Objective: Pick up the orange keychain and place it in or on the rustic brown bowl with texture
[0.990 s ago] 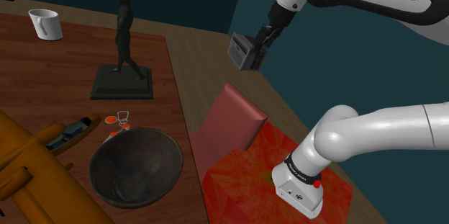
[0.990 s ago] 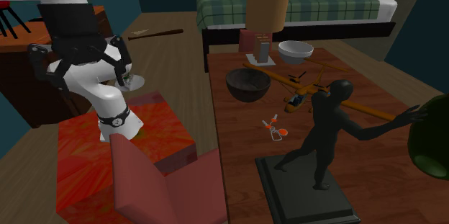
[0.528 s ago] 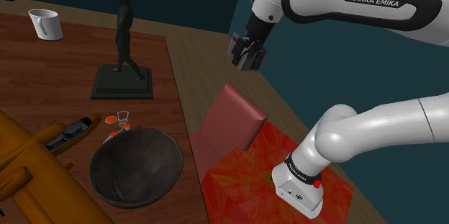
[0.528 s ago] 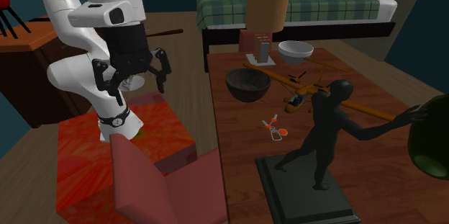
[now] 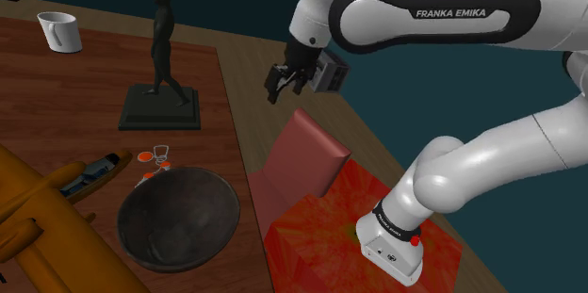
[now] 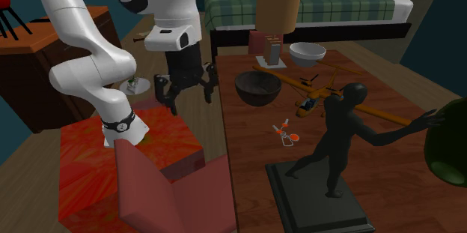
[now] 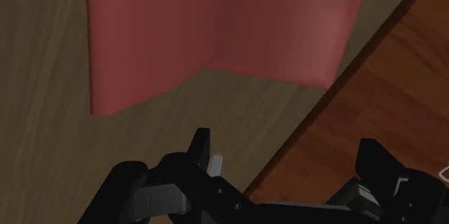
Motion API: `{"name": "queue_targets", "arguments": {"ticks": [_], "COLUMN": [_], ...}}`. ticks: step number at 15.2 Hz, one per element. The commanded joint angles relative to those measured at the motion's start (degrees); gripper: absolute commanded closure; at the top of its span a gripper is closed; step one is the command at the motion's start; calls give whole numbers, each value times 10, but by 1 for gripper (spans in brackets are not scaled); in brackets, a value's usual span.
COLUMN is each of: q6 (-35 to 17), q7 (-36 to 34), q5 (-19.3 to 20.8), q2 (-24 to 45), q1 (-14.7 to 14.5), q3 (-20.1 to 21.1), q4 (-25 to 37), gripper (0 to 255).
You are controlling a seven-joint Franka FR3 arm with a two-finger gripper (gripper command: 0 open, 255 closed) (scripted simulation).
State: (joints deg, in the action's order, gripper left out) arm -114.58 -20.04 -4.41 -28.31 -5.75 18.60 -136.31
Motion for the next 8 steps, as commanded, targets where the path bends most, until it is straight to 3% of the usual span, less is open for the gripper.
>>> {"name": "queue_targets", "arguments": {"ticks": [1, 8], "q6": [-23, -79], "q7": [-33, -150], "q5": [-2, 23], "q2": [36, 165], "q1": [-1, -2], "q3": [24, 98], "q4": [12, 77], "gripper": [0, 0]}}
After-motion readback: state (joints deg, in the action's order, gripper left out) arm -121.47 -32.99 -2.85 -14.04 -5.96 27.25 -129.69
